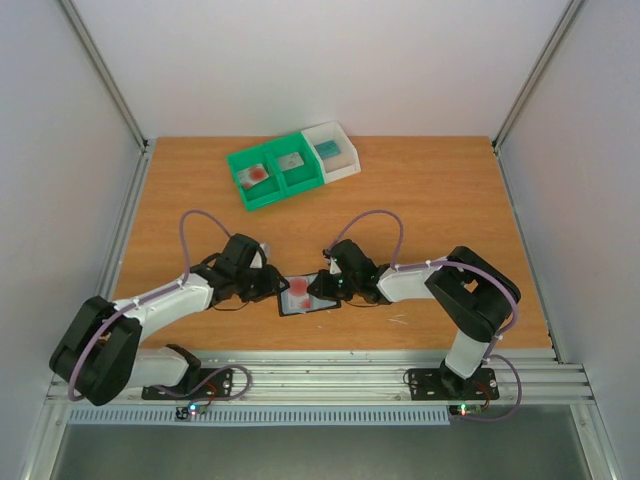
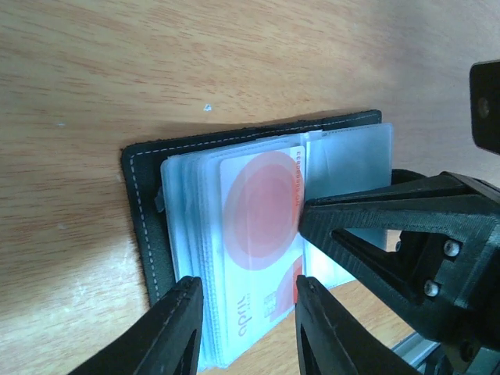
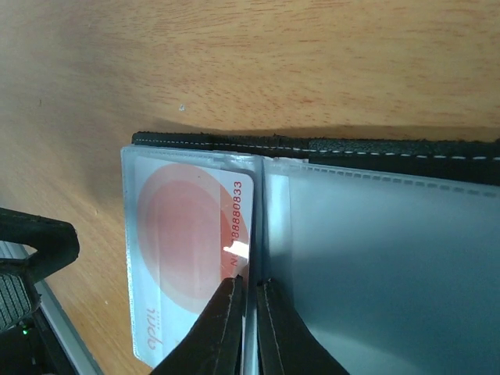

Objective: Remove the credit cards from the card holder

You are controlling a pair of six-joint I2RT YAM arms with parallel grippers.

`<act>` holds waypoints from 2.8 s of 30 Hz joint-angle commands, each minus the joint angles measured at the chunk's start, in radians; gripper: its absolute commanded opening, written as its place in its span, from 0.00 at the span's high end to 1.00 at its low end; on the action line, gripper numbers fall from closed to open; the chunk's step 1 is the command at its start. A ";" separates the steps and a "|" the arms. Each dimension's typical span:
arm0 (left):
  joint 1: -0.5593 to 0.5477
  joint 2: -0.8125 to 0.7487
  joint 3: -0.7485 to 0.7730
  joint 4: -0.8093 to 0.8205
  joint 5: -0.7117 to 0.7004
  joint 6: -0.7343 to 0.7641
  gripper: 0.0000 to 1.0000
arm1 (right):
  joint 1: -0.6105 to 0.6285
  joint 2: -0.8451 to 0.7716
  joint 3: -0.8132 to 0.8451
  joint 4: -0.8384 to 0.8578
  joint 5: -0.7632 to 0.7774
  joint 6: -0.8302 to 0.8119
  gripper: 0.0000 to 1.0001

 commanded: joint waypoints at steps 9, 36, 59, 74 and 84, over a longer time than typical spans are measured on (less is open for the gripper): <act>-0.026 0.117 0.041 0.067 0.003 0.028 0.86 | -0.006 -0.004 -0.005 0.008 -0.005 0.008 0.84; -0.026 0.200 0.017 0.040 -0.073 0.075 0.98 | -0.038 -0.028 -0.062 0.050 -0.015 0.027 0.99; -0.026 0.183 0.021 0.059 -0.053 0.042 0.90 | -0.087 -0.145 -0.146 0.026 0.012 0.065 0.99; -0.028 -0.058 0.050 -0.009 0.013 -0.015 0.40 | -0.087 -0.292 -0.157 -0.048 0.023 0.087 0.99; -0.028 -0.166 -0.006 0.151 0.138 -0.154 0.25 | -0.086 -0.393 -0.152 -0.013 -0.036 0.158 0.99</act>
